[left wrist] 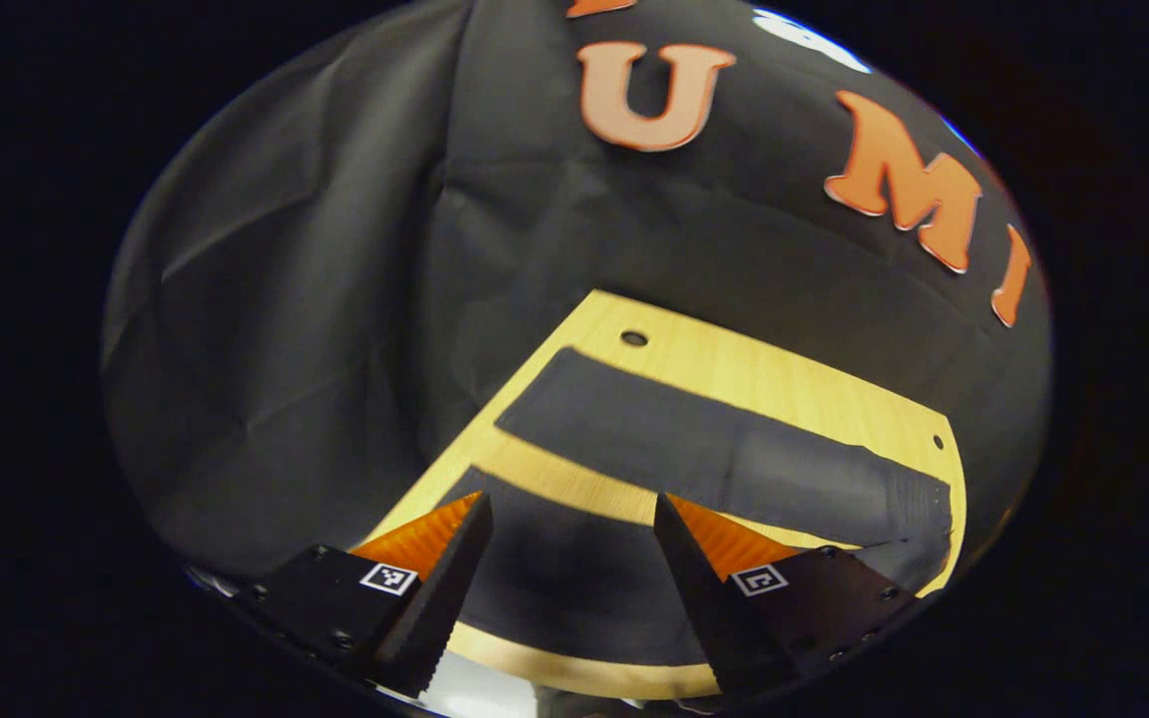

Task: Grasp the waist and the cuffs of the jeans and fold them to make the two legs overlap; first hold the waist and fold one-third of the jeans toward the cuffs, then hold the cuffs and fold the remaining one-third in the same direction to finish folding.

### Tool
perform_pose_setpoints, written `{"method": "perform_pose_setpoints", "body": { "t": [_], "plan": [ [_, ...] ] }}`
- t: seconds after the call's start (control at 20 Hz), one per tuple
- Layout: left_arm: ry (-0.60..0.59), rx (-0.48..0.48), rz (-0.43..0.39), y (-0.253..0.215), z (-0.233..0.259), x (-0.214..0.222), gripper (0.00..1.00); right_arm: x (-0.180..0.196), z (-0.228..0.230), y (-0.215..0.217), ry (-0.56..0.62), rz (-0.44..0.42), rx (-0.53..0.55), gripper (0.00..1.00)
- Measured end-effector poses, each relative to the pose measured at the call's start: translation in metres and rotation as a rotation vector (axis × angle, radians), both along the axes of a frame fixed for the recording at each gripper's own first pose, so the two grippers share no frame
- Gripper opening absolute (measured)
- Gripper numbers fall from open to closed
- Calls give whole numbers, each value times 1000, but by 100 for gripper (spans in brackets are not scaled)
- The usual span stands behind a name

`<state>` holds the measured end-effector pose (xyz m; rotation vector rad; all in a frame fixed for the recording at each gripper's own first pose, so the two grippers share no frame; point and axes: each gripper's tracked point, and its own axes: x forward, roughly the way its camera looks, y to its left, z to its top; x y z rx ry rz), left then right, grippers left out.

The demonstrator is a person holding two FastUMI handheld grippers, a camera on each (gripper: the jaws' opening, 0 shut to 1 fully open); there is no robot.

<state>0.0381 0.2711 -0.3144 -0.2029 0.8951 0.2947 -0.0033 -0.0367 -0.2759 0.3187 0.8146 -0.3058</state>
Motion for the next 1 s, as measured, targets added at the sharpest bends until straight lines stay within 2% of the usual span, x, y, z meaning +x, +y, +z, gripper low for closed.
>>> {"method": "perform_pose_setpoints", "body": {
  "t": [0.2,0.35,0.45,0.75,1.0],
  "plan": [
    [132,-97,174,4,-47,-25,98,-1,-58,-15,120,-33,147,98],
    [186,-138,272,3,-70,-38,98,0,-91,-30,197,-45,198,98],
    [206,-185,326,3,-78,-48,98,3,-109,-36,228,-51,242,98],
    [286,-291,470,7,-87,-67,97,-17,-158,-38,356,-94,349,98],
    [317,-449,561,3,-96,-73,98,-29,-186,-26,417,-123,440,98]
  ]
}}
